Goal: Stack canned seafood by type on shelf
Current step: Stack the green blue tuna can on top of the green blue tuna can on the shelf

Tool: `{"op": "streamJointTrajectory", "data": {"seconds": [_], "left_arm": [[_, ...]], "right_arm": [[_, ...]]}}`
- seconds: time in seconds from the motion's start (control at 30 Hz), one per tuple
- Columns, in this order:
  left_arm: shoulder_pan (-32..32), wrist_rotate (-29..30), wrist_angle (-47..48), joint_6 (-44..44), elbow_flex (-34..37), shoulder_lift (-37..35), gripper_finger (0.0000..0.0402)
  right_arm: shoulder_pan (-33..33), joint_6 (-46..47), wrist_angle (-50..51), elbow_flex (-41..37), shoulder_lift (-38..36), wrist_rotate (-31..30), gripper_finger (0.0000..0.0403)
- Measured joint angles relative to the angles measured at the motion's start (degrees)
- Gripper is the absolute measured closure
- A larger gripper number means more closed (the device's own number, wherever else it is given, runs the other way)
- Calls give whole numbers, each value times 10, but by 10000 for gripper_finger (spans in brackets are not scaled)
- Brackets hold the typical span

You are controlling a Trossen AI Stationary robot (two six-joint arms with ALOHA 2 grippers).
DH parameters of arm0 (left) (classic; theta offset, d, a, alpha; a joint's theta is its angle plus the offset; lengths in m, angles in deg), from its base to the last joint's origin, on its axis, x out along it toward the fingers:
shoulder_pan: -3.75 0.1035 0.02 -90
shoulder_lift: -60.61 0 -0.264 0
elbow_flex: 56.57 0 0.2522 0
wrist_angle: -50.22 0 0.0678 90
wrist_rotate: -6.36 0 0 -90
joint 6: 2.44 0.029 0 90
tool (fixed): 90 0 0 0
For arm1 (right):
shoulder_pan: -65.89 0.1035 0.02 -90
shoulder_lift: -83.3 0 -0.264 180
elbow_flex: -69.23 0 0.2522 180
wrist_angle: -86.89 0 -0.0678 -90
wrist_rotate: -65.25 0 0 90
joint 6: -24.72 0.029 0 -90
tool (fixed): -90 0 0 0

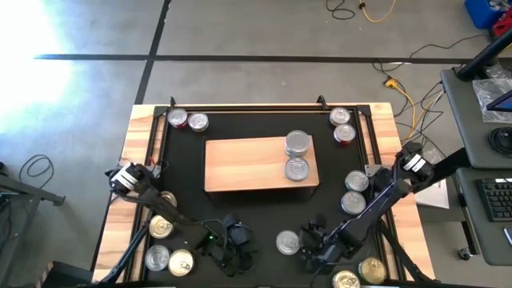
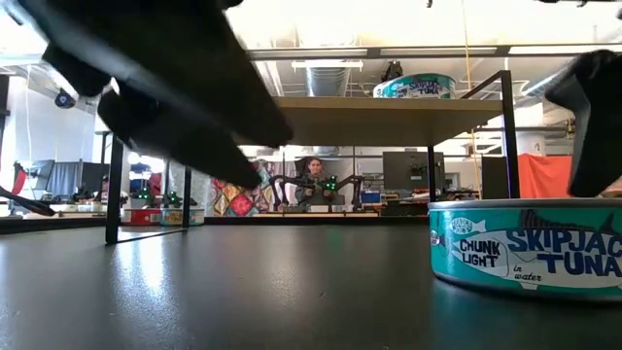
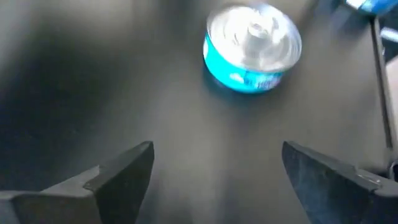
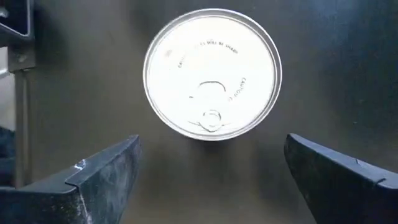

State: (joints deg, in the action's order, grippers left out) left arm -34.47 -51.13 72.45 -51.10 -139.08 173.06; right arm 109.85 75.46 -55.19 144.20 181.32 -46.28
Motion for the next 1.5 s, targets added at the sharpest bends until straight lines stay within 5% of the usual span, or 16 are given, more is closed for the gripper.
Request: {"op": "streamJointTrajectory", "data": {"seconds": [0.47, 0.77, 1.07, 1.5], "left_arm": [[51, -76, 16, 117, -106, 114, 63], [68, -86, 120, 131, -157, 129, 130], [80, -100, 88, 184, -148, 128, 183], [95, -110, 68, 204, -146, 129, 196]], "right_arm": [[-1, -138, -250, -105, 38, -89, 19], [-1, -172, -484, -110, 132, -164, 18], [-2, -180, -493, -71, 183, -206, 18], [-27, -200, -485, -49, 191, -197, 17]]}}
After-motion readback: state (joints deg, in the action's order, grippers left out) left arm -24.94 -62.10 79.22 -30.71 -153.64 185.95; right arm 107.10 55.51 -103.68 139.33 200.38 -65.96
